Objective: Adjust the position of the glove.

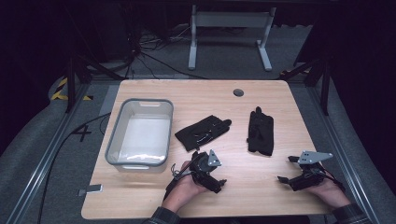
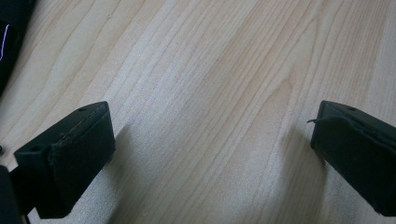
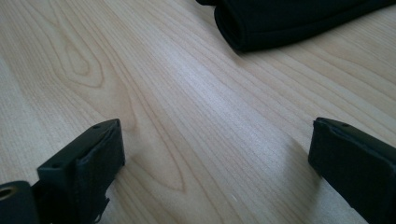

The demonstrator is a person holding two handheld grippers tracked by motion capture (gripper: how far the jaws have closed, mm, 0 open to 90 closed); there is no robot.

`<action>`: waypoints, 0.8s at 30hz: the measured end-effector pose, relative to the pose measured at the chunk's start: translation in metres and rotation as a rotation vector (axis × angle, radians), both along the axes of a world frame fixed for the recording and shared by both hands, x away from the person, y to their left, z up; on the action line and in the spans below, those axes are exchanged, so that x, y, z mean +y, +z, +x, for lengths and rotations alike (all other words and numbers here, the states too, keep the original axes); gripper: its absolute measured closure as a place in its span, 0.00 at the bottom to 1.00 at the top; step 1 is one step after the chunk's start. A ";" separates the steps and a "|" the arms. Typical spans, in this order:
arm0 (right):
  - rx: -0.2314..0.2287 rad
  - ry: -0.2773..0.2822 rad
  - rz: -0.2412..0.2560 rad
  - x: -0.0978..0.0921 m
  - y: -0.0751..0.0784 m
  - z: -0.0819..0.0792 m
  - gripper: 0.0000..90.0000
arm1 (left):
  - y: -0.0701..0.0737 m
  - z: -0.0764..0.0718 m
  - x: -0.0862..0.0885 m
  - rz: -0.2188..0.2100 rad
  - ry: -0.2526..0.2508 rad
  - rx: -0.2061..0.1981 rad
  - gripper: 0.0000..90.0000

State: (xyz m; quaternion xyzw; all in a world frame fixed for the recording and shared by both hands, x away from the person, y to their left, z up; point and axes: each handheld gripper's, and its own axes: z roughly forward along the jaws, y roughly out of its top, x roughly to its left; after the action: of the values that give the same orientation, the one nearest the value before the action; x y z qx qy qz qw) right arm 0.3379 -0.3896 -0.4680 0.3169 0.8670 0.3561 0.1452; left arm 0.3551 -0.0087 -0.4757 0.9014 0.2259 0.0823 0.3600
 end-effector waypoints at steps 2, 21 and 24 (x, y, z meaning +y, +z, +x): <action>0.008 -0.004 -0.006 0.000 0.003 0.000 0.14 | 0.000 0.000 0.000 0.001 -0.002 0.000 0.00; 0.008 0.064 0.041 0.014 0.021 0.015 0.84 | 0.000 0.001 0.000 0.003 -0.013 0.003 0.00; -0.007 0.066 0.044 0.016 0.026 0.019 0.96 | 0.000 0.001 0.000 0.002 -0.013 0.003 0.00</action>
State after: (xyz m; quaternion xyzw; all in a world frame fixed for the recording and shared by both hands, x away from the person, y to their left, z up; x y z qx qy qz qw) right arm 0.3571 -0.3739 -0.4423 0.2898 0.8684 0.3810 0.1294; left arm 0.3561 -0.0085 -0.4756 0.9034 0.2206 0.0787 0.3592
